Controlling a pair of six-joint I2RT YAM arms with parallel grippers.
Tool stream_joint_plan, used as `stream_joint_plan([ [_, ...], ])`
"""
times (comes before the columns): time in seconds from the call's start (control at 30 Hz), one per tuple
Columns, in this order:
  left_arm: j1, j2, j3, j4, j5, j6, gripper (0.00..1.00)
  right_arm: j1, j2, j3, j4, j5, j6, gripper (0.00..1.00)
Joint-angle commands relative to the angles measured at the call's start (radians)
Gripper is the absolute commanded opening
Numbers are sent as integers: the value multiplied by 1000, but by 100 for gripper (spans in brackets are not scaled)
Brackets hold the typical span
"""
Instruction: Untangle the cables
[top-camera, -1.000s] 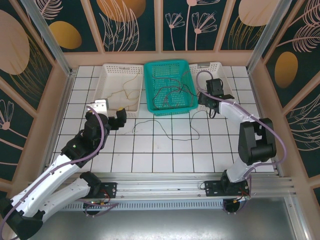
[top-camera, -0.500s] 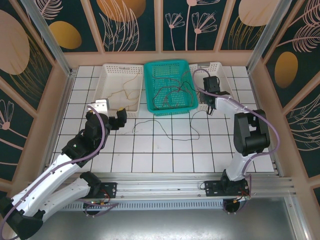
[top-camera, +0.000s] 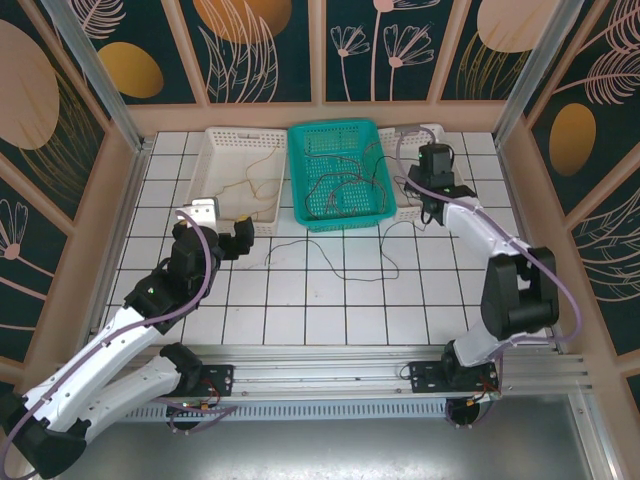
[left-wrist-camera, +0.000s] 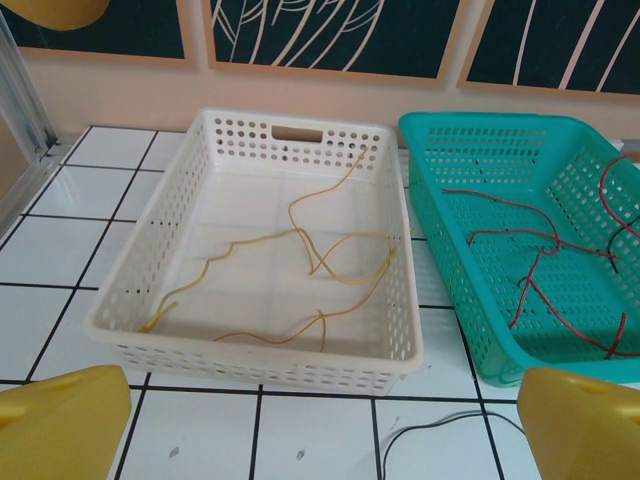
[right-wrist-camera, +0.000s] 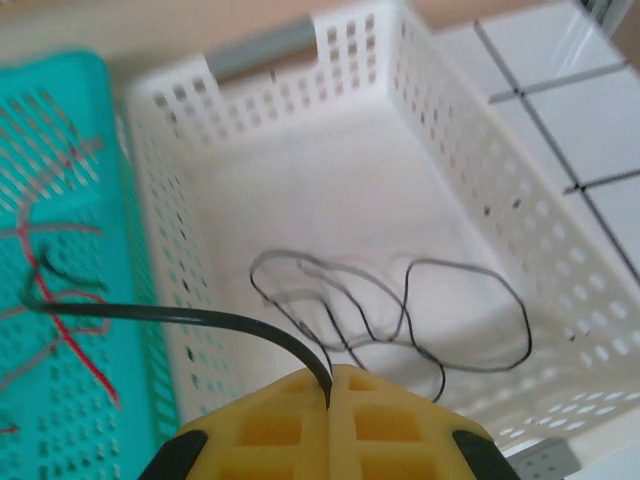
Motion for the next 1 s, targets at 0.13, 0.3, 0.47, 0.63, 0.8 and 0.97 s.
stream_joint_plan([
  [0.13,4,1,25,-3,-5,22,99,0,-149,8,4,148,55,0],
  [0.3,4,6,26,-4,-4,21,98,-7,-214,-26,34,228,86,0],
  [0.47,4,10,26,-3,-2,22,99,-17,-265,-60,91,182,103,0],
  [0.63,4,15,27,-5,-3,22,98,-27,-137,14,35,147,90,0],
  [0.8,4,11,27,-6,-3,21,99,-42,55,65,9,98,84,0],
  [0.97,4,11,27,-6,1,23,98,-56,205,105,-17,86,104,0],
])
